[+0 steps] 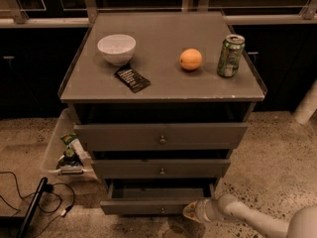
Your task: Close bottom drawer
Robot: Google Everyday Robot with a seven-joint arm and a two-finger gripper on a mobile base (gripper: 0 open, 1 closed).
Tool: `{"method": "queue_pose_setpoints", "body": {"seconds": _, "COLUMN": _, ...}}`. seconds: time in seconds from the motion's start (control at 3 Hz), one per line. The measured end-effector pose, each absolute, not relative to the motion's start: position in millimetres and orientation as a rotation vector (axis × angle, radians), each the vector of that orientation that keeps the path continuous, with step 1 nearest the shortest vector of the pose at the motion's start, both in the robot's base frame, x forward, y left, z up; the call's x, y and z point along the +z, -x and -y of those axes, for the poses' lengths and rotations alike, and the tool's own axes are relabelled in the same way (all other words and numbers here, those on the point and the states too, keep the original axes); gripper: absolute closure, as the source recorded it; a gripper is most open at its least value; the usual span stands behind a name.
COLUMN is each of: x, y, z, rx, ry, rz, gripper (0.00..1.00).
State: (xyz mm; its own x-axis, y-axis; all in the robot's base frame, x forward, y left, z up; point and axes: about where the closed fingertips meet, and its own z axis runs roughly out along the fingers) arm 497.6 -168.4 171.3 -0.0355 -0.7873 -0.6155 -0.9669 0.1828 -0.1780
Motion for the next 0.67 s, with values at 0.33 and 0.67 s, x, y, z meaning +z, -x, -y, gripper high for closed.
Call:
{"method": "queue_pose_setpoints", "body": {"seconds": 0.33, "x": 168.3, "y": -516.2, "z": 168.8, "rx": 0.382, "ry": 1.637, "rz": -1.861, "gripper": 1.0}}
{"method": "queue_pose_setpoints", "body": {"seconds": 0.67, "x": 168.3, "y": -515.3, "z": 168.7, "rx": 0.382, "ry": 1.637, "rz": -1.861, "gripper": 1.0}}
